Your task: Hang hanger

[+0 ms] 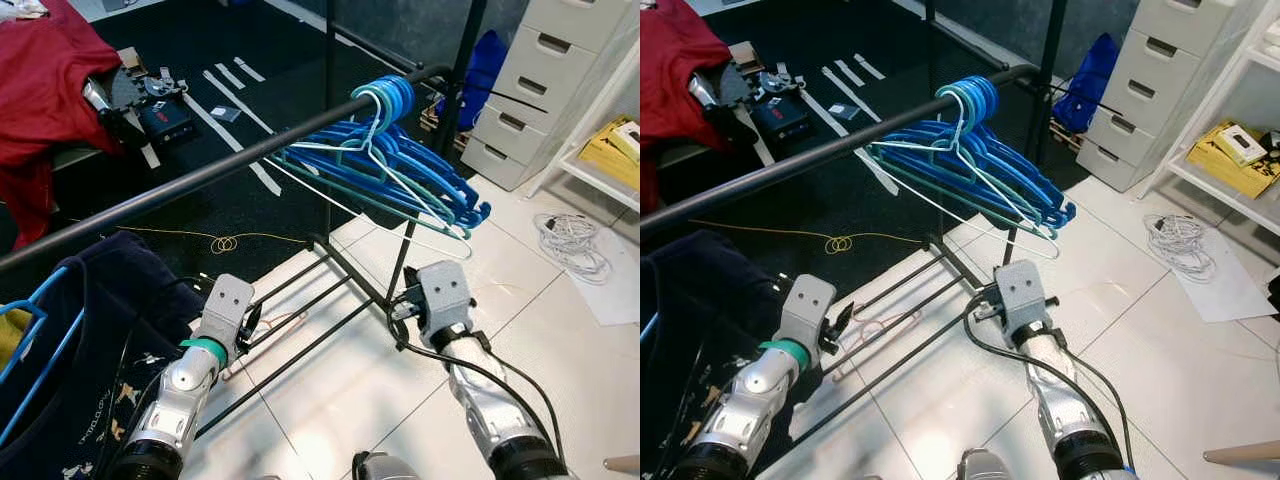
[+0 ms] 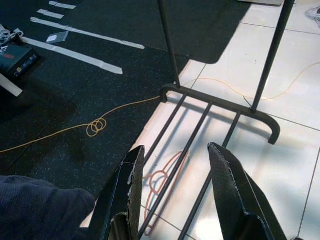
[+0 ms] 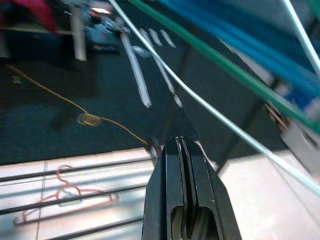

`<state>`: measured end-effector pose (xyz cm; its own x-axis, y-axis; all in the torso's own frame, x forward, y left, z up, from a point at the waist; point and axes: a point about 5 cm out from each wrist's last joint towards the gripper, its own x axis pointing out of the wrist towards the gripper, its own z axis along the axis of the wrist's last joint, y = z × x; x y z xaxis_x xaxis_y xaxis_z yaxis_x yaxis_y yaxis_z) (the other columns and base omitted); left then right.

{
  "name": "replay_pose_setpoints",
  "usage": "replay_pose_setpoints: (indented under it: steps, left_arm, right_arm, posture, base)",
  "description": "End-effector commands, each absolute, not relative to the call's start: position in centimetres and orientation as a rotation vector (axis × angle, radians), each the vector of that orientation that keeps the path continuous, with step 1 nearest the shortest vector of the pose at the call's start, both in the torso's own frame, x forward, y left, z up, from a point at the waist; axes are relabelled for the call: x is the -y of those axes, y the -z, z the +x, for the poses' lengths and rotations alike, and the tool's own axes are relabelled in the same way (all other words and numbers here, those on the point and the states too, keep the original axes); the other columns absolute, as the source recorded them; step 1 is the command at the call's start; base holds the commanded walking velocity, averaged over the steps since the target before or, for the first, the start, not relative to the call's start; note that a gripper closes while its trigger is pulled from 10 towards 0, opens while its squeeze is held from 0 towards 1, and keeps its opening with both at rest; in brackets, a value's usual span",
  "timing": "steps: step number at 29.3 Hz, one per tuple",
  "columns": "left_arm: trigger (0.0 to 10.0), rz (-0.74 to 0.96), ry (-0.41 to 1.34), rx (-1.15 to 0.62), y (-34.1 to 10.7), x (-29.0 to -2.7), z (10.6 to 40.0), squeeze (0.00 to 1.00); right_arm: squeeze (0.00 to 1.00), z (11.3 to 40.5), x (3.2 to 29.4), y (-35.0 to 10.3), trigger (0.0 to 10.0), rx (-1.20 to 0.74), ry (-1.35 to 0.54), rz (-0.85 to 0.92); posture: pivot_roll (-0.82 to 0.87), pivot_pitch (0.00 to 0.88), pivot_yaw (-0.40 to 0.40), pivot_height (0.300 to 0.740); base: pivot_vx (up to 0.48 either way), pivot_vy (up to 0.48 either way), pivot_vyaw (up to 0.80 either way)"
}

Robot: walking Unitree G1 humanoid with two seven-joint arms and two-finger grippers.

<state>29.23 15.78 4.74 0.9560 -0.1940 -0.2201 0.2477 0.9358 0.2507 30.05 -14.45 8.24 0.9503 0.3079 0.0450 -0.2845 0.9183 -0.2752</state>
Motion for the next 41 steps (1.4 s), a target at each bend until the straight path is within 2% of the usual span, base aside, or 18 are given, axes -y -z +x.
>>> replay_pose_setpoints:
  steps: [1,12,17,22,32,41]
  left_arm:
    - [10.0,0.286,0.228,-0.212,-4.3,-15.7,29.1,0.0]
    - [10.0,0.293,0.235,-0.224,-4.0,-15.6,29.2,0.0]
    - [10.0,0.291,0.246,-0.224,-4.0,-15.4,29.2,0.0]
    - [10.0,0.293,0.249,-0.232,-3.7,-15.4,29.1,0.0]
    - [10.0,0.303,0.271,-0.219,-3.9,-14.5,29.7,0.0]
    - [10.0,0.302,0.267,-0.223,-3.6,-14.7,29.3,0.0]
  right_arm:
    - [0.0,29.9,13.8,-8.5,10.0,0.103,-0.356,-0.302]
    - [0.0,29.5,12.9,-7.8,10.0,0.081,-0.378,-0.295]
    - [0.0,29.6,13.0,-8.0,10.0,0.087,-0.377,-0.309]
    - [0.0,29.7,13.4,-8.0,10.0,0.089,-0.362,-0.326]
    - [0.0,30.1,13.9,-8.5,10.0,0.103,-0.345,-0.343]
    - [0.0,29.8,12.8,-9.5,10.0,0.154,-0.403,-0.378]
  posture:
    - [-0.13,0.029,0.049,0.74]
    - [-0.12,0.019,0.055,0.74]
    - [-0.12,0.036,0.059,0.74]
    - [-0.15,0.004,0.066,0.74]
    - [-0.15,0.0,0.061,0.74]
    - [-0.14,0.015,0.061,0.74]
  base:
    - [0.0,0.0,0.0]
    - [0.0,0.0,0.0]
    - [0.0,0.0,0.0]
    - [0.0,0.0,0.0]
    - [0.0,0.0,0.0]
    - [0.0,0.0,0.0]
